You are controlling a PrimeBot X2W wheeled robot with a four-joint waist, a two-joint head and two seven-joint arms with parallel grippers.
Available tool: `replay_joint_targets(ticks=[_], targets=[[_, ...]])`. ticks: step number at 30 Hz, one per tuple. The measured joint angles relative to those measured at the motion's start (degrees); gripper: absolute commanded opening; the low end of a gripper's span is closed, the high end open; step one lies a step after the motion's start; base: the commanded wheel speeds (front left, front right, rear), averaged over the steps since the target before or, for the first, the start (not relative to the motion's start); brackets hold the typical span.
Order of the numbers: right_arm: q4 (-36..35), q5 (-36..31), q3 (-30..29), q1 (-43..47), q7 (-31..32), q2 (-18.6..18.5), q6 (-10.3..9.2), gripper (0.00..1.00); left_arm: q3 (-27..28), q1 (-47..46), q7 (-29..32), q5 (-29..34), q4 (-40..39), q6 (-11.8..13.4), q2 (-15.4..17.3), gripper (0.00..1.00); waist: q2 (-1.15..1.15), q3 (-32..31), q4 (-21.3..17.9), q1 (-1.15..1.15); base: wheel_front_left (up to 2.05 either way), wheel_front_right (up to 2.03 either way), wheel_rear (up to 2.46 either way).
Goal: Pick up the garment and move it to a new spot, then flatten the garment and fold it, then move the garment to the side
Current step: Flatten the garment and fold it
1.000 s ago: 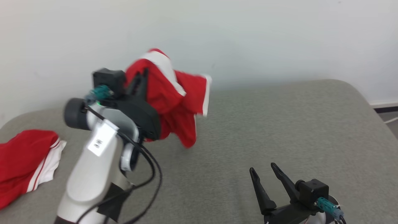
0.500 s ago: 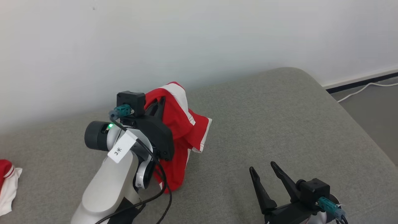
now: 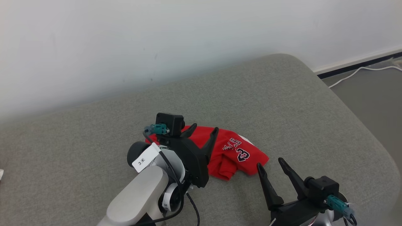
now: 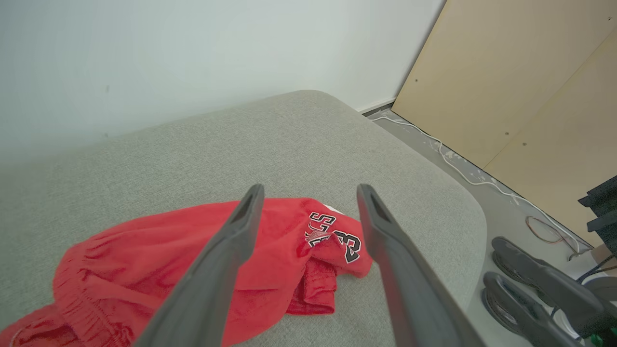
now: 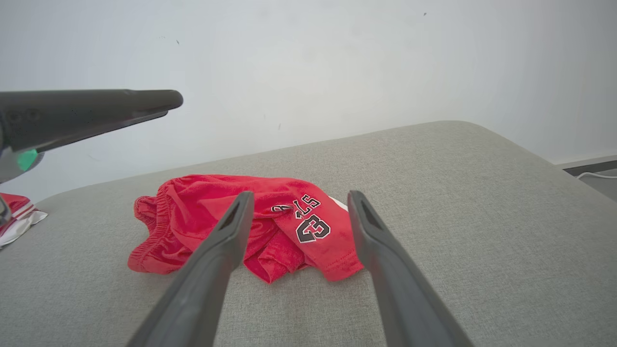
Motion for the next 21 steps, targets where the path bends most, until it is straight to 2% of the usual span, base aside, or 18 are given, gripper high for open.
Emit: replay_joint_targets(ticks=[9, 21], targets=[[0.2, 0.0, -0.9, 0.0, -0.6, -0.2, -0.07, 1.00, 0.4, -1.5, -2.1, -4.4, 3.3, 0.5, 0.0, 1.00, -0.01, 0.0, 3.4, 0.00, 0.00, 0.00, 0.00], [0.4, 0.2, -1.3, 0.7, -1.0, -0.4, -0.52, 1.00, 4.2, -2.0, -5.4, -4.0, 8.4, 0.5, 0.1, 1.00, 0.00, -0.9, 8.9, -0.01, 0.00, 0.00, 0.00]])
